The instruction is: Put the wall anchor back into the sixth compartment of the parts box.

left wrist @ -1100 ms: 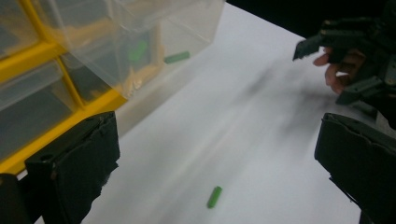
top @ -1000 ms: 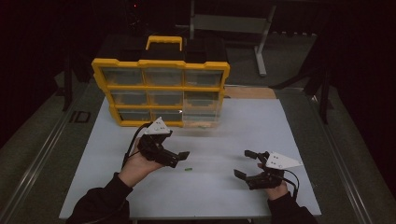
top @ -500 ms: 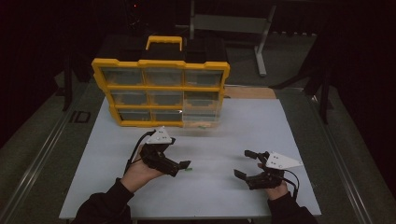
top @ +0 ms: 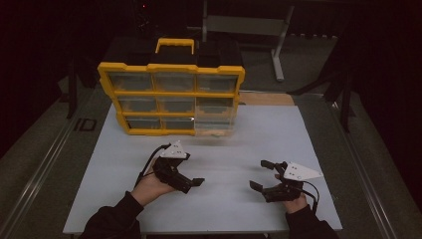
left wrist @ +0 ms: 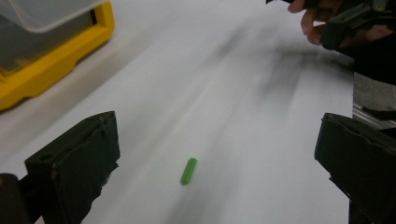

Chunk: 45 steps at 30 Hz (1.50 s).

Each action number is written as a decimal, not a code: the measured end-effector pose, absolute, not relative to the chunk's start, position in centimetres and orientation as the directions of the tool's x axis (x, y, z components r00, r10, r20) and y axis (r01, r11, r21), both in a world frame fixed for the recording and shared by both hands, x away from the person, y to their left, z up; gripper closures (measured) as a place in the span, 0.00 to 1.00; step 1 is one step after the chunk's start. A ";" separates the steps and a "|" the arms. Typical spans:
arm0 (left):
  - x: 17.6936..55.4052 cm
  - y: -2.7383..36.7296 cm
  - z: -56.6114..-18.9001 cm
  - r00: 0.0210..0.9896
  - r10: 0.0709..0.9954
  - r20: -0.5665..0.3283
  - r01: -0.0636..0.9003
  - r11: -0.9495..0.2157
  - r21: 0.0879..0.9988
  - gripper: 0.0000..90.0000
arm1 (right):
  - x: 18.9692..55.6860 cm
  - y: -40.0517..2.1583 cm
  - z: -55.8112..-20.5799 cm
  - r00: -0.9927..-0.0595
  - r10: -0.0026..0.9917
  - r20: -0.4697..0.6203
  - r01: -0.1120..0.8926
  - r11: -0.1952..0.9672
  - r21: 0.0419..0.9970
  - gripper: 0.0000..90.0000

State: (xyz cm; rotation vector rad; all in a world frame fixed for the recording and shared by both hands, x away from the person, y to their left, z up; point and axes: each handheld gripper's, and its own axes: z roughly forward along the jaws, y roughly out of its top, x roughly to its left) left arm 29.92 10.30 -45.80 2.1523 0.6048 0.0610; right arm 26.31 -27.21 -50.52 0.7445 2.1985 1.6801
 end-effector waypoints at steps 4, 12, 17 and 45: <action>30.0 10.1 -46.3 0.892 0.422 -0.164 0.384 -0.515 0.766 0.00 | 26.3 -27.2 -50.5 -0.831 0.550 0.089 0.231 0.195 0.953 0.15; 30.3 9.4 -47.7 0.911 0.392 -0.130 0.353 -0.574 0.738 0.07 | 26.3 -27.2 -50.5 -0.830 0.551 0.090 0.231 0.193 0.954 0.15; 30.6 9.1 -48.6 0.918 0.375 -0.128 0.344 -0.592 0.729 0.16 | 26.3 -27.2 -50.6 -0.831 0.548 0.089 0.231 0.196 0.953 0.15; 31.8 7.3 -52.3 0.922 0.377 -0.086 0.343 -0.698 0.629 0.67 | 26.4 -27.2 -50.6 -0.832 0.547 0.092 0.236 0.199 0.951 0.15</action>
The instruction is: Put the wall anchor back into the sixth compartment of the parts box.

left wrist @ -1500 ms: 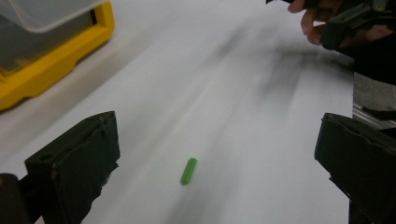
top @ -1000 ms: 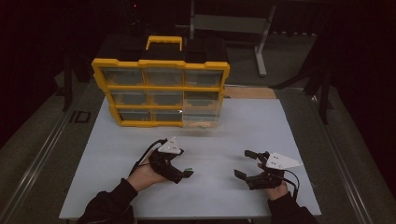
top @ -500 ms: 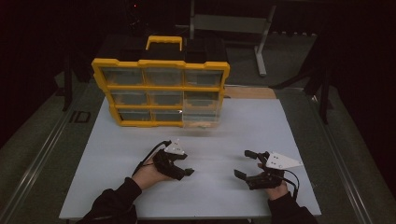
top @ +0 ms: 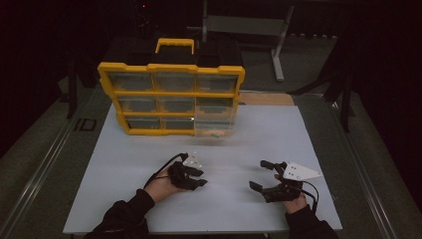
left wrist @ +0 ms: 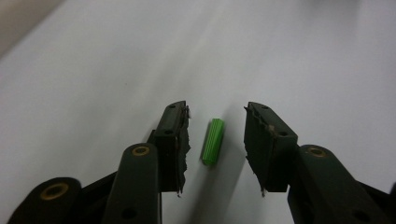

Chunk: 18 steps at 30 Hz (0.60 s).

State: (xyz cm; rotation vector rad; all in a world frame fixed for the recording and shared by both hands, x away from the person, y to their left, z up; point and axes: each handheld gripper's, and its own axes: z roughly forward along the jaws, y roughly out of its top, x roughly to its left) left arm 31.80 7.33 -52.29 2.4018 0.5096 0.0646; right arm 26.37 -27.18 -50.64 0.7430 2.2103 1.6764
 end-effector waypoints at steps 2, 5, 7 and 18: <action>31.8 7.3 -52.4 0.922 0.378 -0.081 0.343 -0.702 0.623 0.69 | 26.4 -27.2 -50.6 -0.832 0.547 0.091 0.235 0.198 0.952 0.15; 31.9 7.2 -52.4 0.926 0.371 -0.071 0.334 -0.715 0.615 0.73 | 26.4 -27.2 -50.6 -0.833 0.546 0.092 0.236 0.199 0.951 0.15; 31.8 7.1 -52.4 0.926 0.371 -0.068 0.331 -0.714 0.617 0.76 | 26.4 -27.2 -50.6 -0.832 0.546 0.092 0.235 0.198 0.952 0.15; 32.0 7.1 -52.3 0.917 0.390 -0.083 0.358 -0.713 0.603 0.90 | 26.4 -27.1 -50.6 -0.833 0.546 0.089 0.233 0.200 0.952 0.15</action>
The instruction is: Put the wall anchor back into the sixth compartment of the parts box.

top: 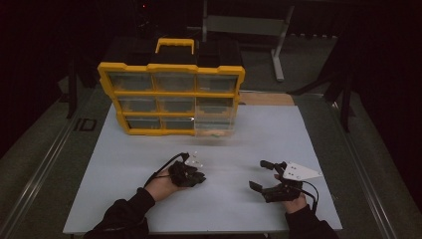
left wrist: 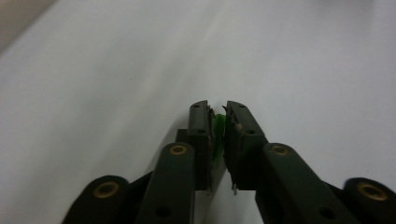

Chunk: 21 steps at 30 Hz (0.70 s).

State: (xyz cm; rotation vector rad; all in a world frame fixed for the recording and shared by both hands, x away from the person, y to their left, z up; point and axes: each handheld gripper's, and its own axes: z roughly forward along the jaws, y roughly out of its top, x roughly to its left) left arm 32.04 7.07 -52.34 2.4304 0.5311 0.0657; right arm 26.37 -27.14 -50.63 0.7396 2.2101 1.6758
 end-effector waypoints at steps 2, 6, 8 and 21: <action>32.0 7.0 -52.3 0.918 0.388 -0.080 0.355 -0.716 0.601 0.92 | 26.4 -27.2 -50.6 -0.832 0.547 0.093 0.237 0.199 0.951 0.15; 31.9 6.9 -52.3 0.919 0.389 -0.067 0.349 -0.723 0.596 0.93 | 26.4 -27.1 -50.7 -0.833 0.546 0.092 0.236 0.200 0.951 0.15; 31.8 6.9 -52.3 0.916 0.396 -0.062 0.351 -0.719 0.600 0.93 | 26.4 -27.1 -50.6 -0.833 0.546 0.090 0.235 0.201 0.951 0.15; 31.6 7.3 -51.2 0.911 0.408 -0.064 0.361 -0.712 0.602 0.94 | 26.4 -27.3 -50.6 -0.831 0.549 0.089 0.233 0.197 0.952 0.15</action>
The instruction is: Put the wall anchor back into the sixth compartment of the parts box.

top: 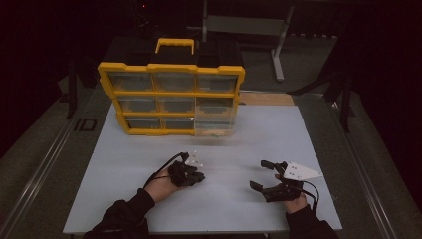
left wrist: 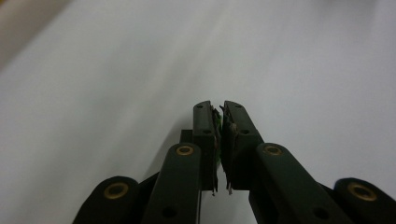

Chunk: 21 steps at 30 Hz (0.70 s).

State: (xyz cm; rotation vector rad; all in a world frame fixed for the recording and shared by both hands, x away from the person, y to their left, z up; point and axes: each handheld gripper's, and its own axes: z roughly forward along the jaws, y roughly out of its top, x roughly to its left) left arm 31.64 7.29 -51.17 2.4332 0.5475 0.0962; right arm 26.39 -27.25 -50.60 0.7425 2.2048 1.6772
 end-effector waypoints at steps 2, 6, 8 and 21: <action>31.6 7.5 -50.6 0.909 0.413 -0.059 0.360 -0.704 0.612 0.94 | 26.4 -27.2 -50.6 -0.832 0.548 0.089 0.232 0.198 0.953 0.15; 31.7 8.1 -49.7 0.905 0.422 -0.062 0.366 -0.695 0.619 0.94 | 26.3 -27.2 -50.5 -0.831 0.549 0.088 0.231 0.198 0.953 0.15; 31.7 8.3 -49.4 0.903 0.426 -0.046 0.360 -0.695 0.622 0.94 | 26.3 -27.2 -50.5 -0.831 0.549 0.089 0.232 0.196 0.953 0.15; 31.5 10.0 -46.3 0.881 0.472 -0.027 0.366 -0.645 0.671 0.94 | 26.3 -27.2 -50.5 -0.831 0.550 0.089 0.231 0.195 0.953 0.15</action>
